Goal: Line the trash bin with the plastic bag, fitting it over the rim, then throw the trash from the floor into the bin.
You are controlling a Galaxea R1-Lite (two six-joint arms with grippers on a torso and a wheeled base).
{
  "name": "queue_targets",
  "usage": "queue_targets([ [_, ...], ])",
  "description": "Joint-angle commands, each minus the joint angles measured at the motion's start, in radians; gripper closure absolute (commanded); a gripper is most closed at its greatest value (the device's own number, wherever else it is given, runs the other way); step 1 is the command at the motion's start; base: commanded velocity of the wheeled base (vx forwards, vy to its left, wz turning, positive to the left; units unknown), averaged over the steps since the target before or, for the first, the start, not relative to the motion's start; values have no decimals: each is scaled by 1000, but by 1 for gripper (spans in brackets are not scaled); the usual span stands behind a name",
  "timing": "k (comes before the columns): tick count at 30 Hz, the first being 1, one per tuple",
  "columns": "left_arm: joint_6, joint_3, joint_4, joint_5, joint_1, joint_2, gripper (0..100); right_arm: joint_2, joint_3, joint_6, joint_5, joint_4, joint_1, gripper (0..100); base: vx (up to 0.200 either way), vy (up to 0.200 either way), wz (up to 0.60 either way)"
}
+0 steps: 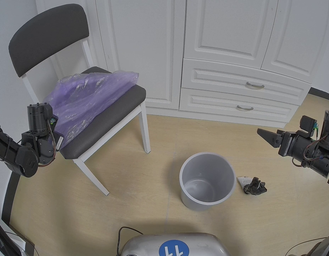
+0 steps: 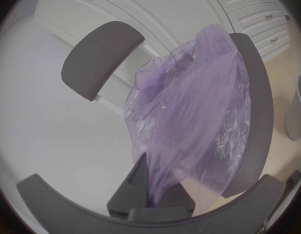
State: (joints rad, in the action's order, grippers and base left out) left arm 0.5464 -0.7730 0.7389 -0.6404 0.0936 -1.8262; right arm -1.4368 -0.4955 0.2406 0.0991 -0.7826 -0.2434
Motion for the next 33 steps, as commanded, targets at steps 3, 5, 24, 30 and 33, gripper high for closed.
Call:
queue_targets([
  [3, -9, -2, 2, 11, 3, 18, 100, 7, -1, 0, -1, -1, 4, 0, 0, 0, 0],
  [5, -13, -8, 27, 18, 6, 21, 100, 24, -6, 0, 1, -1, 39, 0, 0, 0, 0],
  [24, -419, 9, 128, 254, 184, 128, 100, 156, 6, -100, 86, 74, 124, 0, 0, 0, 0],
  [30, -488, -32, 128, 323, 253, 136, 100, 142, -104, -115, 7, 250, -77, 0, 0, 0, 0],
  [33, -540, -43, 128, 381, 298, 162, 100, 30, -210, -113, -150, 272, -162, 0, 0, 0, 0],
])
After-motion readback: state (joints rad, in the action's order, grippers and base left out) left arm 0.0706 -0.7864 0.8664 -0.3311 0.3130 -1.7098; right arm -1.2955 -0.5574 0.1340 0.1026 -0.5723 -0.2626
